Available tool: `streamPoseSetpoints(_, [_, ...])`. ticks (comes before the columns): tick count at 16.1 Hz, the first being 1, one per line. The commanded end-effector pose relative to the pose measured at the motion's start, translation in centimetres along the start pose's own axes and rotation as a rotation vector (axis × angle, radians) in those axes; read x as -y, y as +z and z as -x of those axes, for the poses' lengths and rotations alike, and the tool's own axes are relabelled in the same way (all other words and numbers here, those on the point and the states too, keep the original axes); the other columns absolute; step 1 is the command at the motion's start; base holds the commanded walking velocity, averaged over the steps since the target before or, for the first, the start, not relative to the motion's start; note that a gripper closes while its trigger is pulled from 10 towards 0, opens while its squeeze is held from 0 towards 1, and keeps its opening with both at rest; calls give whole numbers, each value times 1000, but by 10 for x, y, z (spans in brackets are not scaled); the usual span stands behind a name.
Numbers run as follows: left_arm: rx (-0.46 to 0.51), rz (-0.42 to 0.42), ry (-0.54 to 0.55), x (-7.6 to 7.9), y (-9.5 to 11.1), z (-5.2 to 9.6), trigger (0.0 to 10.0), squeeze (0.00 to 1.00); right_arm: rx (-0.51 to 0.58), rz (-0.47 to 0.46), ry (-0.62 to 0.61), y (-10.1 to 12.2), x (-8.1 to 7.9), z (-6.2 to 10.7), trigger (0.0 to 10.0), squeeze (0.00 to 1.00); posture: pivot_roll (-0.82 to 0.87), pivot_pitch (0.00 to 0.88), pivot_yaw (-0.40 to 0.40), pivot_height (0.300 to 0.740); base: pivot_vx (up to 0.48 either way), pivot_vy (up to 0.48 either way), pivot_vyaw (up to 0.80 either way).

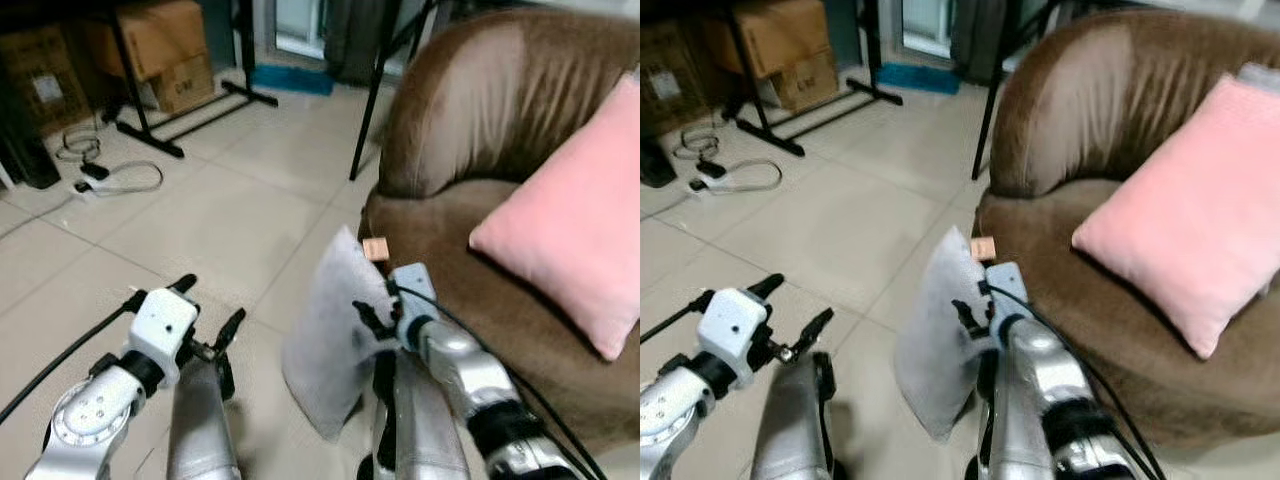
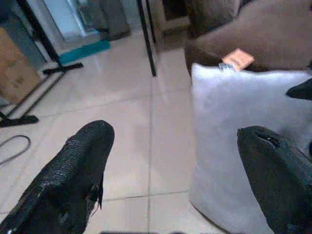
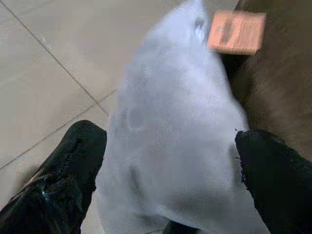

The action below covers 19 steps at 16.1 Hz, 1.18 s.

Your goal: Move the pillow to the sofa from floor

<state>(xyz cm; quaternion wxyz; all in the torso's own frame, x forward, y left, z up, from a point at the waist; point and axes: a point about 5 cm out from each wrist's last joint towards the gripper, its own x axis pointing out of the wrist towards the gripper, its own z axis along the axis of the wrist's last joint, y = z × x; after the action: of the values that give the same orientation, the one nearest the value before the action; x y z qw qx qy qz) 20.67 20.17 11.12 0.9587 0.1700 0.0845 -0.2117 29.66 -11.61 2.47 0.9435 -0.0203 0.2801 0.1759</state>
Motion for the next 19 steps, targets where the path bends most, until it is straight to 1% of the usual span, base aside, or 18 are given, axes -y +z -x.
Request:
streamPoseSetpoints(1, [-13,12,-26,3,-2,-1,10000,0,6,-1,-36,1,6,-1,10000,1000,-27,0,-56,406,0,0,0])
streamPoseSetpoints(2, [-21,9,-48,4,-2,0,10000,0,12,-10,-63,4,8,-5,10000,1000,-24,0,-58,406,0,0,0])
streamPoseSetpoints(3, [-31,24,-100,9,-3,4,10000,0,23,-8,-99,11,11,-11,10000,1000,-23,0,-60,406,0,0,0])
streamPoseSetpoints(4, [-33,28,-111,10,-3,4,10000,0,22,-2,-107,12,12,-11,10000,1000,-23,0,-60,406,0,0,0])
streamPoseSetpoints(6, [-38,55,-187,15,-3,7,10000,0,16,61,-187,15,19,-15,10000,1000,-19,0,-62,406,0,0,0])
streamPoseSetpoints(7, [-48,79,-249,18,-4,9,10000,0,-6,84,-226,14,22,-16,10000,1000,-16,0,-63,406,0,0,0])
streamPoseSetpoints(8, [-54,84,-268,19,-4,10,10000,0,-21,96,-232,12,22,-17,10000,545,-15,0,-60,406,0,0,0])
streamPoseSetpoints(9, [-64,88,-290,19,-4,12,10000,0,-59,114,-217,6,20,-18,10000,0,-15,0,-59,406,0,0,0])
streamPoseSetpoints(10, [-74,91,-308,19,-5,13,10000,0,-125,149,-179,-4,14,-19,10000,0,-14,0,-57,406,0,0,0])
streamPoseSetpoints(11, [-75,91,-309,19,-5,13,10000,0,-145,154,-171,-8,12,-19,10000,0,-12,0,-56,406,0,0,0])
streamPoseSetpoints(12, [-77,89,-310,18,-5,14,10000,0,-160,141,-163,-12,9,-20,7922,0,-9,0,-55,406,0,0,0])
streamPoseSetpoints(13, [-80,89,-312,17,-4,14,10000,0,-158,117,-160,-12,8,-20,0,0,-7,0,-55,406,0,0,0])
streamPoseSetpoints(14, [-84,88,-315,16,-4,15,10000,0,-144,99,-153,-10,6,-21,0,0,-5,0,-55,406,0,0,0])
streamPoseSetpoints(19, [-93,91,-326,15,-5,15,10000,0,-129,103,-137,-8,4,-22,0,0,-4,0,-49,406,0,0,0])
